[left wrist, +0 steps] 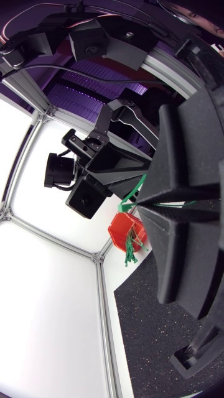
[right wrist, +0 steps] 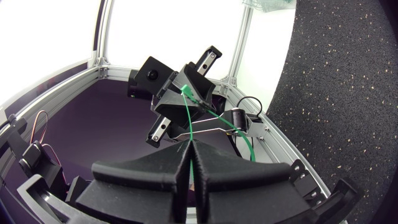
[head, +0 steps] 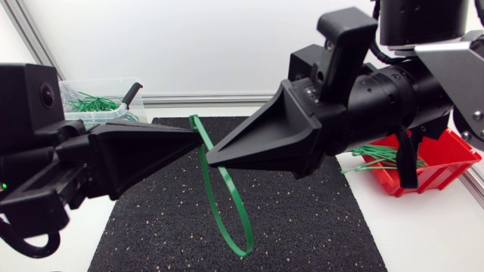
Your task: Take a green cable tie from the red box, thread the tail through the head to close it, then place it in the transparent bin on the left.
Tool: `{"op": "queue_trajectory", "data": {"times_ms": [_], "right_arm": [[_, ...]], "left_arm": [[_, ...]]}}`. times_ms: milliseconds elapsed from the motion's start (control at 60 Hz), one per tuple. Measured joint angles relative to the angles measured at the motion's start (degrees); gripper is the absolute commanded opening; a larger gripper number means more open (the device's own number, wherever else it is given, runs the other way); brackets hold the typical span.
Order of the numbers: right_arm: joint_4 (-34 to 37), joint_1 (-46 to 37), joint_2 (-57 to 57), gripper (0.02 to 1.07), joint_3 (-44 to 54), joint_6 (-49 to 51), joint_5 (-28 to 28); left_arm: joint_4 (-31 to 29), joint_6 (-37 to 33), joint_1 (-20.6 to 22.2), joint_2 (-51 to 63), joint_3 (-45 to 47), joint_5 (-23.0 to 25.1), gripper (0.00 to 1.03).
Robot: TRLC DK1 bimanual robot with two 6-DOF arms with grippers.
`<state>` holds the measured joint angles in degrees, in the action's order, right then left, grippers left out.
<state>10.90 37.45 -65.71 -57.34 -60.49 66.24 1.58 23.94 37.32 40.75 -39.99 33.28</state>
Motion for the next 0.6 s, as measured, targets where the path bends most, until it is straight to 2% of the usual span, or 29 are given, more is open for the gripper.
{"op": "queue_trajectory", "data": {"times_ms": [600], "right_arm": [[-0.4,0.4,0.0,0.08,0.0,0.0,0.0]], "left_arm": [[0.0,0.0,0.3,0.0,0.0,-0.6,0.04]]}}
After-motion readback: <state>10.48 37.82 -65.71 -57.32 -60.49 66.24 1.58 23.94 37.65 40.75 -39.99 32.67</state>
